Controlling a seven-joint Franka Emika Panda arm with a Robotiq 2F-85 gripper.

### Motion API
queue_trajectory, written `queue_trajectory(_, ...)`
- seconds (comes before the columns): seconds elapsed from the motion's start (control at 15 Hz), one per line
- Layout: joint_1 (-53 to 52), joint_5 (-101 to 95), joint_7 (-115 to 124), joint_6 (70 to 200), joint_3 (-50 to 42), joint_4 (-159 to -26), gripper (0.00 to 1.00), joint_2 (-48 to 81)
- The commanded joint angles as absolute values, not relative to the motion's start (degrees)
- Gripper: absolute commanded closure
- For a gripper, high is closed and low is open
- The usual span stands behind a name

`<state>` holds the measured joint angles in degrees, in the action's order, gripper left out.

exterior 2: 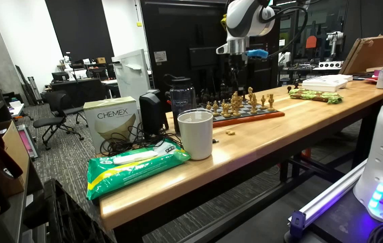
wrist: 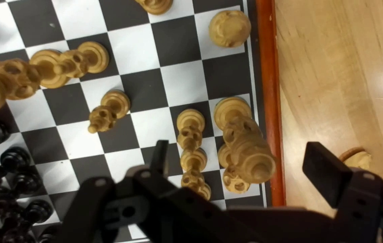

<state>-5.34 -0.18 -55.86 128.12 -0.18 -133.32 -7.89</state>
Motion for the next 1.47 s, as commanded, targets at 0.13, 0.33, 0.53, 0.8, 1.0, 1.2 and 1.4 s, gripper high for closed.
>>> queue_trajectory(0.13,-5.52,2.63,-61.35,127.42,0.14,-132.85,0.00,-6.62)
queue_trajectory(0.33,-5.34,3.19,-62.54,127.19,0.22,-132.70,0.00,-6.11)
queue_trajectory(0.53,-5.24,3.40,-63.22,127.11,0.24,-132.58,0.26,-5.83)
queue_trajectory(0.8,-5.15,3.28,-63.66,126.97,0.30,-132.22,0.55,-5.40)
queue_trajectory(1.0,-5.11,3.16,-63.77,126.86,0.35,-131.97,0.78,-5.26)
queue_trajectory(1.2,-5.11,3.11,-64.01,126.71,0.38,-131.86,0.93,-5.22)
queue_trajectory(1.4,-5.06,3.31,-64.14,126.24,0.32,-131.74,0.92,-5.29)
